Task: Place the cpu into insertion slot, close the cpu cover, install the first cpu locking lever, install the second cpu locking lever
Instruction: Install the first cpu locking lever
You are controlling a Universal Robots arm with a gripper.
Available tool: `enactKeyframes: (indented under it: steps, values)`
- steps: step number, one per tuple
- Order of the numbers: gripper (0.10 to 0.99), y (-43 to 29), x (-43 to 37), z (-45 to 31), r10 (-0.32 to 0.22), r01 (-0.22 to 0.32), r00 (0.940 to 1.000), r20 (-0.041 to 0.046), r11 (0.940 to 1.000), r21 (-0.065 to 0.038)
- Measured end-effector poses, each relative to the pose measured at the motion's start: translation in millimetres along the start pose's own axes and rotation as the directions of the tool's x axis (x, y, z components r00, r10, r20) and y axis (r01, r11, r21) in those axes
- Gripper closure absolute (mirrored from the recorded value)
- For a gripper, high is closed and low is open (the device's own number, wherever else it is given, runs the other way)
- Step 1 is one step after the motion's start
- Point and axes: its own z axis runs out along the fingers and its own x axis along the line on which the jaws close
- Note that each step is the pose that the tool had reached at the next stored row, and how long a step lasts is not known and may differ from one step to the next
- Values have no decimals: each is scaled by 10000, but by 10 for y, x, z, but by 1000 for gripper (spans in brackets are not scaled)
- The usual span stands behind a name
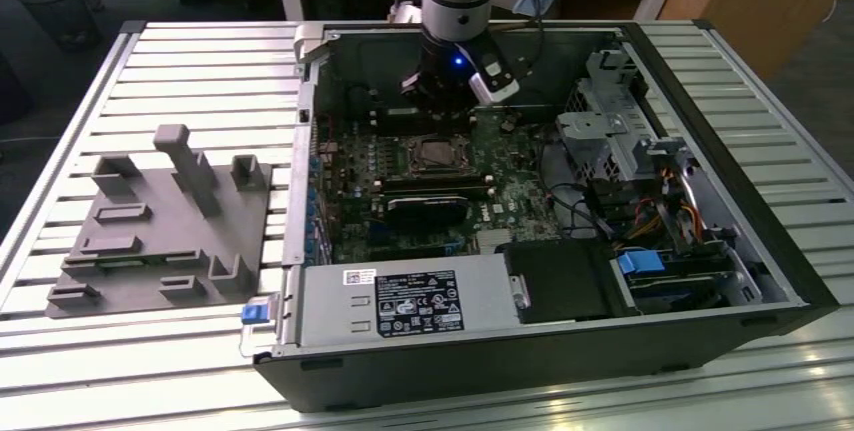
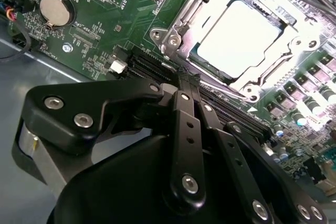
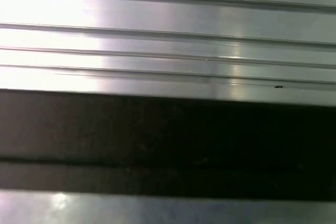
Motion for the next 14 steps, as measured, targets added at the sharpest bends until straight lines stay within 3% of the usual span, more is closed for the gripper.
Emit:
enactKeyframes:
  steps: [5,14]
  values:
    - [980,-4,-6,37,2,-2,10000,-1,10000,5]
    - [980,0,-10,7,3,-3,10000,1,10000,38]
